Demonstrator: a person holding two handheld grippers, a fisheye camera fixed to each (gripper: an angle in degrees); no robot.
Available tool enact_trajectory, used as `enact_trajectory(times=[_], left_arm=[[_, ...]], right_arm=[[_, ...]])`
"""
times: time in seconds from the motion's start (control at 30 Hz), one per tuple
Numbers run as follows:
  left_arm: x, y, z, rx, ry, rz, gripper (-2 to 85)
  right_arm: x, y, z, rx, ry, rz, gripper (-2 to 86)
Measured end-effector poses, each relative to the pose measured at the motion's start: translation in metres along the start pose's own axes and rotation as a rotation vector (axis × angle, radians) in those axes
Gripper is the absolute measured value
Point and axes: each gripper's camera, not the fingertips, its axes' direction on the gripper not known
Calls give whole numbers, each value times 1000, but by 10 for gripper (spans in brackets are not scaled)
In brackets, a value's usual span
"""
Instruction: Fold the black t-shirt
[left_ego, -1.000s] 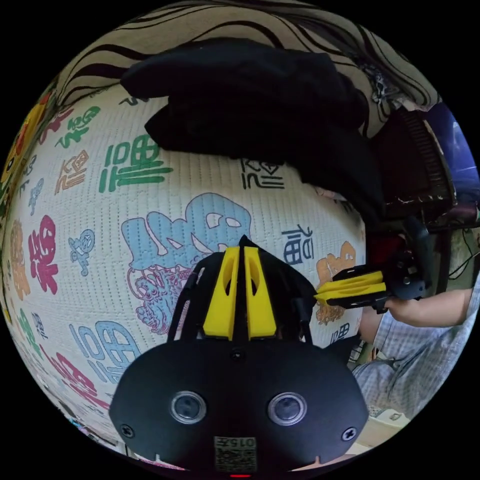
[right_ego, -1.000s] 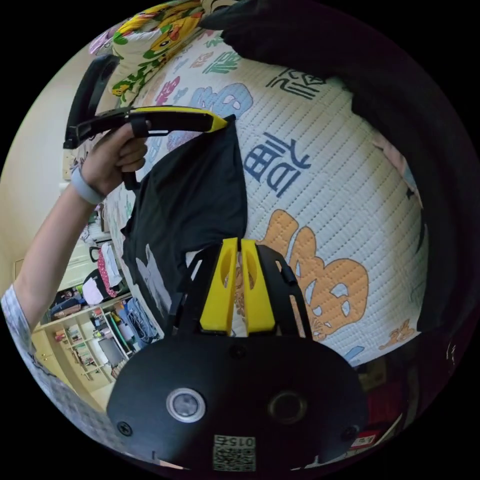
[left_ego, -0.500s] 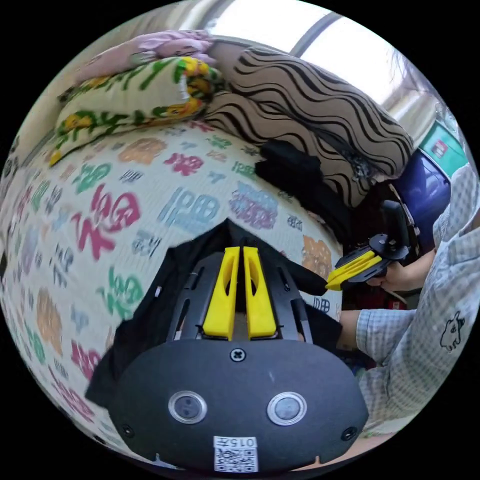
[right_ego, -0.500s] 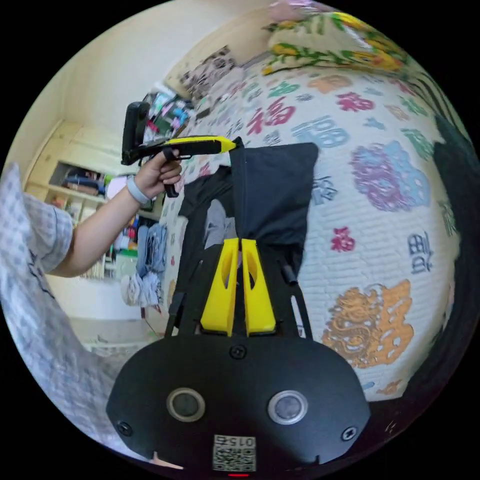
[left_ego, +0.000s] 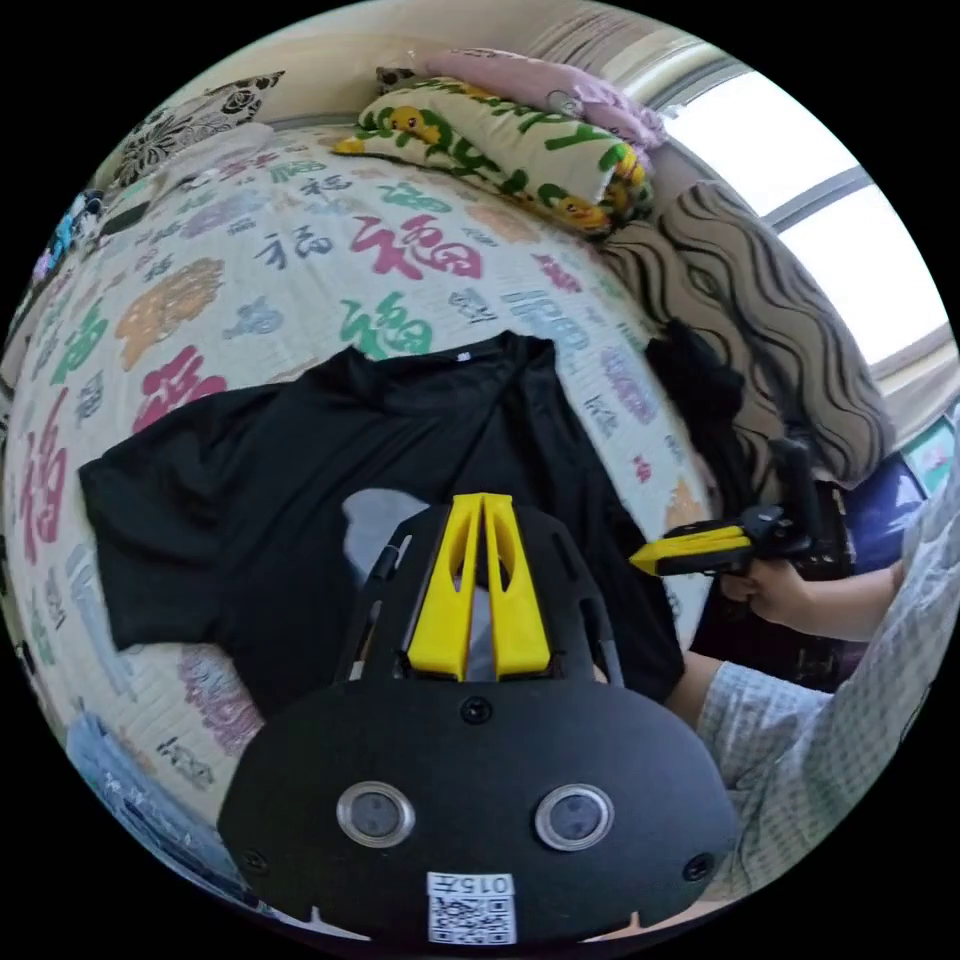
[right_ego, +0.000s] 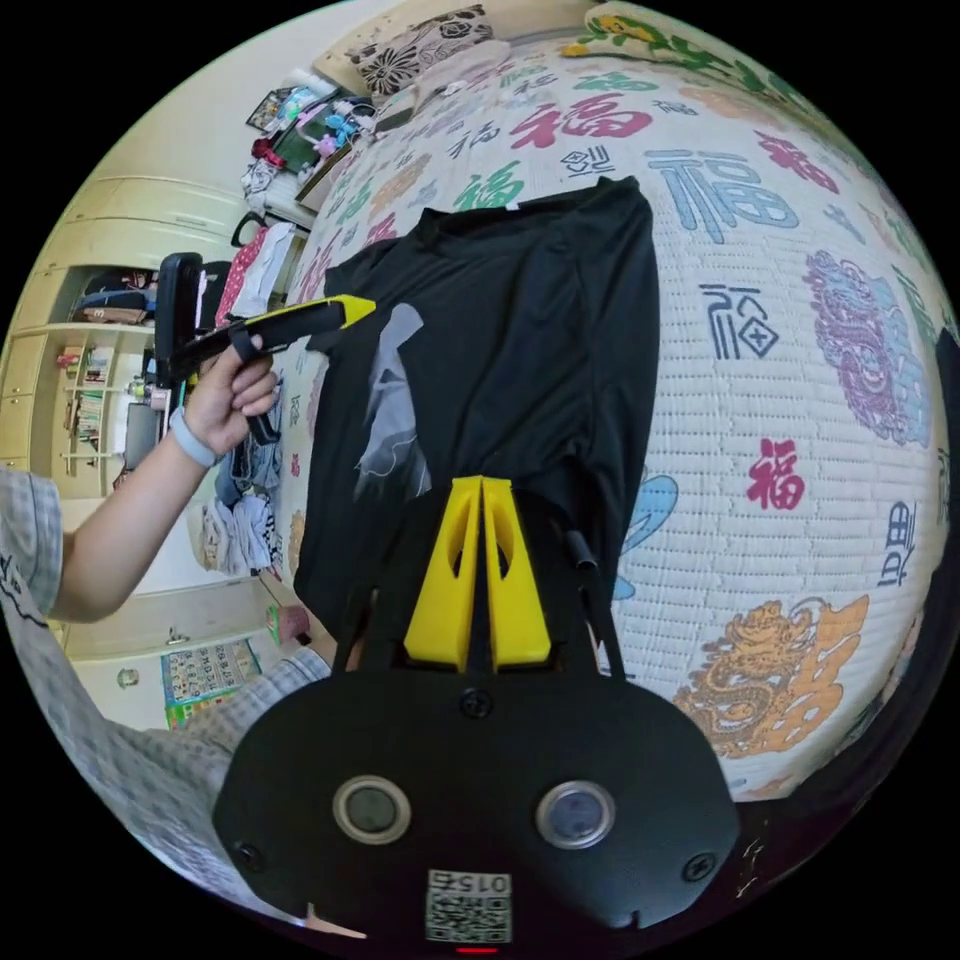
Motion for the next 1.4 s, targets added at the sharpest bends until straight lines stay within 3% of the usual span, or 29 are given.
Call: enact_trajectory(times=[0.07, 0.13, 0.2, 0.23, 0.4, 0.5, 0.6, 0.73, 0.83, 1.03, 1.2, 1.4], left_arm=[[-4, 4, 2, -31, -39, -14, -8], [-22, 14, 5, -97, -42, -63, -8], [-38, 25, -1, -137, -94, -100, -8], [-47, 33, -9, -162, -176, -118, -8], [-75, 63, -60, -113, -159, -160, -8], [-98, 93, -119, 46, -137, -265, -7], [-138, 142, -187, 216, -219, -520, 0], [-207, 224, -261, 441, -167, -845, 41], [-251, 263, -288, 514, -105, -985, 76], [-307, 279, -309, 551, -48, -1077, 81], [-319, 274, -317, 545, -113, -1082, 50], [-305, 275, -341, 580, -120, -976, 2]], right_arm=[[-11, -21, 2, -5, 39, -8, -6], [-25, -45, 9, -3, 211, 21, -6], [-27, -59, 29, -141, 252, 53, -6], [-31, -62, 30, -124, 240, 52, -6], [-51, -89, 7, -124, 175, 73, -5], [-85, -125, -26, -44, -2, -47, -2], [-138, -189, -41, -21, -102, -204, 6], [-240, -302, -22, -20, -20, -442, 23], [-315, -381, 13, -66, 14, -574, 39], [-426, -493, 113, -295, 223, -706, 72], [-454, -540, 155, -314, 324, -614, 77], [-456, -547, 173, -367, 422, -614, 8]])
